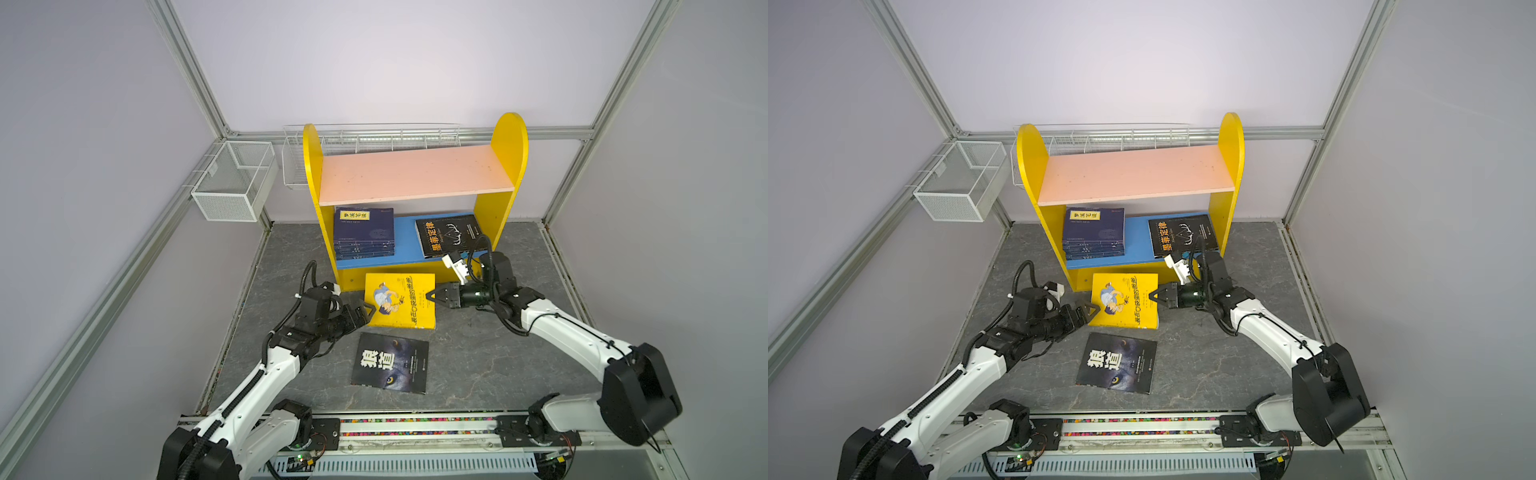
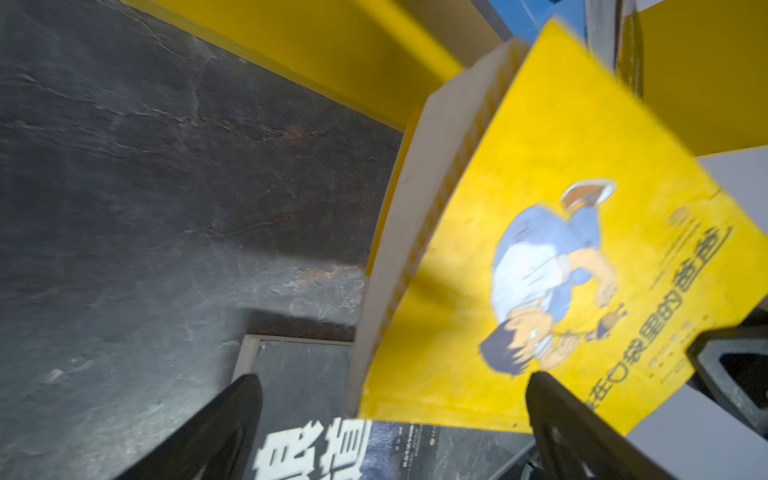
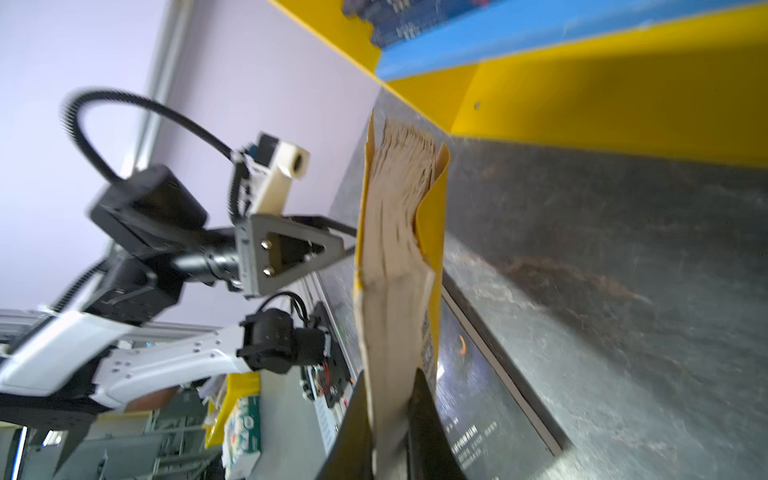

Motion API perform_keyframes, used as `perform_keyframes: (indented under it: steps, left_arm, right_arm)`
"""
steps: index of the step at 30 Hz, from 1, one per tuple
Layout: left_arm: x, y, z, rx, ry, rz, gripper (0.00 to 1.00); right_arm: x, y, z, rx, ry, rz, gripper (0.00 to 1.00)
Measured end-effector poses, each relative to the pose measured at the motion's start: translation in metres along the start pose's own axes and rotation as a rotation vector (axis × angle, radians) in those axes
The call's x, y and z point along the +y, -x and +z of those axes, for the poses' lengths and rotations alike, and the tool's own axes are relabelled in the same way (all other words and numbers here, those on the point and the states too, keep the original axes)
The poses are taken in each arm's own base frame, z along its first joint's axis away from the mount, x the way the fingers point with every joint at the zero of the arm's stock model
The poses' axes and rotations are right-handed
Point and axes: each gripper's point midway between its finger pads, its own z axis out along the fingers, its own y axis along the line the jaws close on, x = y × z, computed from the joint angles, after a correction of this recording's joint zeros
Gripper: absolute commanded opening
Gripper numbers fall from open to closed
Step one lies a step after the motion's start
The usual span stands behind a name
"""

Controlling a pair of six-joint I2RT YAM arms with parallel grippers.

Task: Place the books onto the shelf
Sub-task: 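Grip the yellow book's edges with both grippers and lift it upright, then carry the upright yellow book toward the shelf with both grippers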

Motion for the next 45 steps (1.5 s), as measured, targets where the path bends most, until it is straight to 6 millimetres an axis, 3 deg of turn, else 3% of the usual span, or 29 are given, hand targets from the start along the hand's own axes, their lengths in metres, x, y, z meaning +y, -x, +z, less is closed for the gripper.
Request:
perform_keyframes:
  steps: [8,10,13,19,20,21,23,26,30,38,45]
  left_arm:
    - [-0.036,-0.007,-0.001,0.055,-0.213,0.013,0.99]
    - [-0.045,-0.006,-0.002,0.055,-0.259,0.029,0.92]
    - [-0.058,-0.004,-0.006,0.051,-0.324,0.054,0.72]
    - [-0.075,0.004,-0.013,0.027,-0.407,0.05,0.03]
    - [-0.079,0.006,-0.015,0.025,-0.426,0.052,0.0]
    - [-0.083,0.008,-0.017,0.015,-0.441,0.058,0.0]
    - [-0.088,0.009,-0.02,0.009,-0.46,0.067,0.0]
    - [-0.093,0.01,-0.023,0.0,-0.48,0.07,0.0]
    - [-0.105,0.019,-0.033,-0.064,-0.533,0.081,0.0]
    - [-0.109,0.039,-0.044,-0.205,-0.556,0.061,0.0]
    - [-0.117,0.039,-0.041,-0.213,-0.579,0.068,0.0]
  right_arm:
    - [0.025,0.005,-0.016,-0.015,0.093,-0.002,0.06]
    - [0.027,0.003,-0.016,-0.006,0.103,-0.001,0.07]
    - [0.029,0.0,-0.018,0.003,0.106,0.006,0.07]
    - [0.028,0.0,-0.024,-0.004,0.086,0.006,0.08]
    - [0.024,-0.001,-0.024,-0.005,0.071,0.012,0.12]
    - [0.019,-0.001,-0.024,-0.007,0.049,0.021,0.18]
    - [0.009,-0.002,-0.025,-0.014,0.003,0.046,0.53]
    - [0.001,-0.003,-0.026,-0.031,-0.052,0.063,0.66]
    - [-0.007,-0.003,-0.031,-0.073,-0.112,0.07,0.67]
    - [-0.007,-0.006,-0.033,-0.114,-0.091,0.097,0.65]
    - [0.018,0.0,-0.025,-0.136,0.01,0.082,0.6]
